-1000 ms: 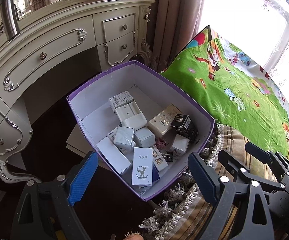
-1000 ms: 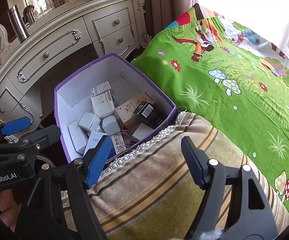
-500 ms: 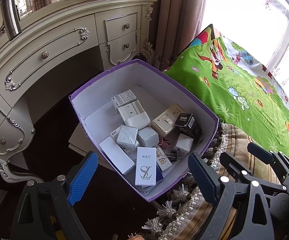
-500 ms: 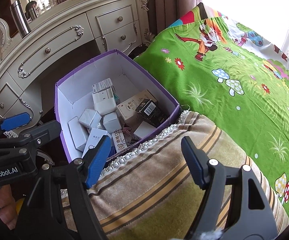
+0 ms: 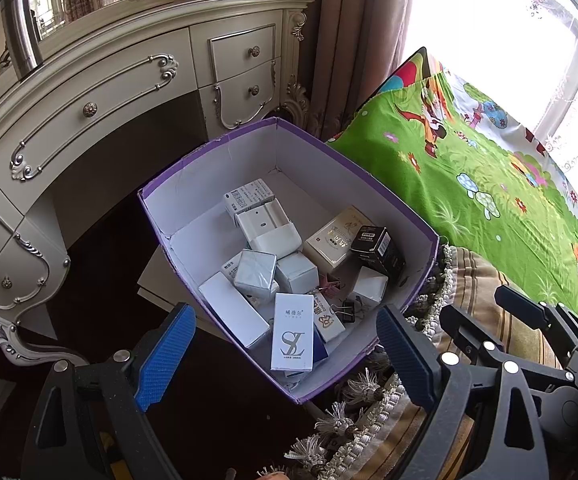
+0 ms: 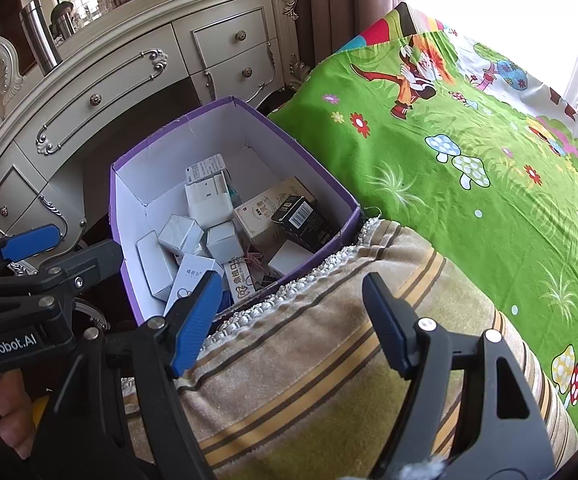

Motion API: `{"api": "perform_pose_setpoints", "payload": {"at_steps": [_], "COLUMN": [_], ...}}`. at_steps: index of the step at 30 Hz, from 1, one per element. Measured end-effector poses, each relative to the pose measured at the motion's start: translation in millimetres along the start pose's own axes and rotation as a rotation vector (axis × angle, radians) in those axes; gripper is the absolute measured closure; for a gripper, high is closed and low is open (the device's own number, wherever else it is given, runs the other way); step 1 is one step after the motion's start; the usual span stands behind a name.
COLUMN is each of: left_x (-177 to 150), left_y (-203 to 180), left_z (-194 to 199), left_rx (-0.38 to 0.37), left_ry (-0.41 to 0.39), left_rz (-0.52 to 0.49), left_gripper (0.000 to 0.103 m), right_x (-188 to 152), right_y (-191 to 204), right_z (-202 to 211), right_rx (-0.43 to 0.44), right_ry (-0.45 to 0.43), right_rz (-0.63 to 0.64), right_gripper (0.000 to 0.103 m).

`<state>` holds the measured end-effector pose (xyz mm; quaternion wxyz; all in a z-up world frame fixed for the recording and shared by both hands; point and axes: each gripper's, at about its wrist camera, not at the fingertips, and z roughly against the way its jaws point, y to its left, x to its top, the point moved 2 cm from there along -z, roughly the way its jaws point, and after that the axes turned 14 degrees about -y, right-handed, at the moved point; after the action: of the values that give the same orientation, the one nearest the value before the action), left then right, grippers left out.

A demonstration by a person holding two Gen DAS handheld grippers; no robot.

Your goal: Organize rigid objects

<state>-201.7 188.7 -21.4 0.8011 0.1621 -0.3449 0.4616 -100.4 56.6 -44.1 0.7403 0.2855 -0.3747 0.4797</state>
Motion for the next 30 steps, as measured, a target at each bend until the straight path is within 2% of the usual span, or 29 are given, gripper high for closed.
{"api": "perform_pose_setpoints", "payload": {"at_steps": [23, 30], "left_x": [-1.2, -1.5], "left_y": [1.1, 0.4], "left_z": [-1.7, 1.2], "left_rx": [-0.001, -0.003], "left_ry": [0.005, -0.016], "left_rz": [0.001, -0.002], "left_gripper": [0.009, 0.009], "right_x": [-0.2, -2.7], "right_y": [-0.3, 0.0], "right_z": [-0.7, -0.8], "right_rx": [0.0, 0.0], "right_ry": [0.001, 0.003], "right_rz": [0.0, -0.002], "right_gripper": [0.028, 0.028]}}
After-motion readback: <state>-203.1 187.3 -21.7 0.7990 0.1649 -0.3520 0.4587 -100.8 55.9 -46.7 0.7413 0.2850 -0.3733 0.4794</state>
